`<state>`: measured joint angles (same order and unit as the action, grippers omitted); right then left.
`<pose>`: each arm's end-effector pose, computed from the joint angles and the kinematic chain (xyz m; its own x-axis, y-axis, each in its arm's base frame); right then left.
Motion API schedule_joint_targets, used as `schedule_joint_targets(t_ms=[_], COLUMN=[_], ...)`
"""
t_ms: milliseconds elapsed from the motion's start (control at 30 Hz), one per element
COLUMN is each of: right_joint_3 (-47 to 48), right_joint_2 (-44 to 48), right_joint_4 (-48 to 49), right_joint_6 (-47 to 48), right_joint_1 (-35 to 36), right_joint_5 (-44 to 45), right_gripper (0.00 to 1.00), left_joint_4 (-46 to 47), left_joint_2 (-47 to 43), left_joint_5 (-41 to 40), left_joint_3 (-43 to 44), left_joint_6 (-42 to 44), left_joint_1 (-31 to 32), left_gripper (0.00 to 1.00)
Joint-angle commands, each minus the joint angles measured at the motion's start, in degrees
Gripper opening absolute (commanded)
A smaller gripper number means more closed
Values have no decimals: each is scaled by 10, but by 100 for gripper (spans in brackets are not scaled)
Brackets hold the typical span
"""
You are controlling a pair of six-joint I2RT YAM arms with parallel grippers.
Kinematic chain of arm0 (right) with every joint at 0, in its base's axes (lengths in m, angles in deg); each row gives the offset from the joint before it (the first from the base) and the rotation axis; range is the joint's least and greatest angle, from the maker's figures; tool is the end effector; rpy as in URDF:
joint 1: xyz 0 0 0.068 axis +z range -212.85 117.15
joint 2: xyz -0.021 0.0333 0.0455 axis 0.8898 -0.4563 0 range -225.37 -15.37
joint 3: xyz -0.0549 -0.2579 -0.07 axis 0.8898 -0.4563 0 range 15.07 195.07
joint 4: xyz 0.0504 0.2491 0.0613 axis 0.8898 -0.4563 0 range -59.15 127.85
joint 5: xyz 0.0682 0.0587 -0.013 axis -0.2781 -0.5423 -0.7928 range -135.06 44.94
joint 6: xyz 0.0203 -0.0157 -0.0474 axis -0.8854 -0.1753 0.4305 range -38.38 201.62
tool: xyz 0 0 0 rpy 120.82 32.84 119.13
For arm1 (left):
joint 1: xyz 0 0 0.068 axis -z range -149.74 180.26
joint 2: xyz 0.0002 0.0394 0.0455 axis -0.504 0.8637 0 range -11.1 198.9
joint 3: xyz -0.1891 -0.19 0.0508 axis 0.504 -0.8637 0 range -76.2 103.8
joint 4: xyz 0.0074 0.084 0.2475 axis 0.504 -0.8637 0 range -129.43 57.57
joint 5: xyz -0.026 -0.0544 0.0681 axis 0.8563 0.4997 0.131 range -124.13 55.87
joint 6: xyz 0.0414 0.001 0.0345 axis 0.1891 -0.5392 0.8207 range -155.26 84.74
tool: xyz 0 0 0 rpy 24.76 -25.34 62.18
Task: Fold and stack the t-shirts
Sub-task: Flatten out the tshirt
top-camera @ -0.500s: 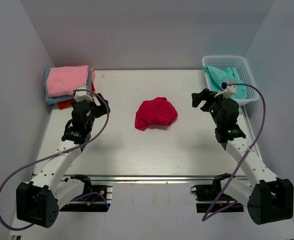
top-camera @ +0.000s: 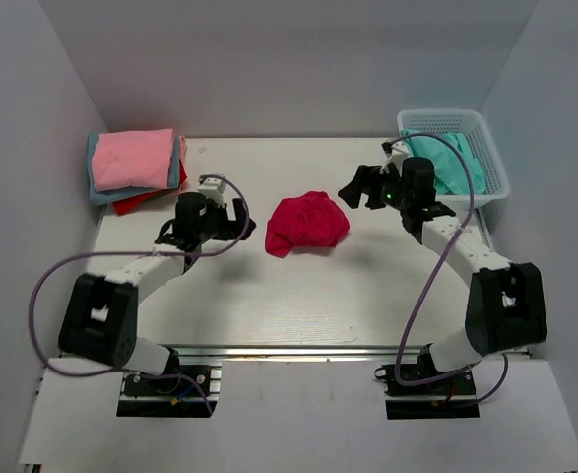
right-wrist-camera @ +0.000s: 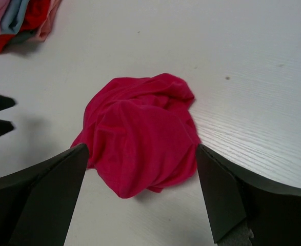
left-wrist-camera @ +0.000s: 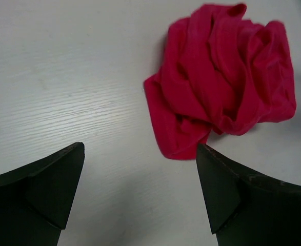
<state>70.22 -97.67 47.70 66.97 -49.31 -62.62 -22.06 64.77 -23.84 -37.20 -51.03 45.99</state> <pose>0.3214 0.0884 0.2847 -0.4070 0.1501 -0.9010 -0.4138 0.8491 0.3284 0.2728 -0.0834 0.2219 -0.5277 -0.1294 -0.8395 0.2878 0.9027 -0.3200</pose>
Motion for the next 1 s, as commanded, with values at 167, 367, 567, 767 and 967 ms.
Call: schedule_joint_targets(t_ms=[167,367,567,767,967], right_joint_3=[93,127,135,116,89], right_joint_2=[-123,-195,-232,-205,-104], right_joint_4=[-64,-68,-40,-18,15], right_joint_6=[0,-6,-18,-27,-42], right_joint_1=[38,61,74,73,69], right_joint_5=[-58,-44,-48,-31,36], right_gripper=[81,72,59,0,0], left_joint_4=[-33,-74,-136,-186,-199], left_joint_2=[225,277,328,340,229], left_joint_5=[164,87,4,-44,-149], left_joint_3=[129,171,214,255,253], left_joint_6=[37,55,75,62,35], left_joint_1=[49,86,116,135,135], left_gripper=[100,91,67,0,0])
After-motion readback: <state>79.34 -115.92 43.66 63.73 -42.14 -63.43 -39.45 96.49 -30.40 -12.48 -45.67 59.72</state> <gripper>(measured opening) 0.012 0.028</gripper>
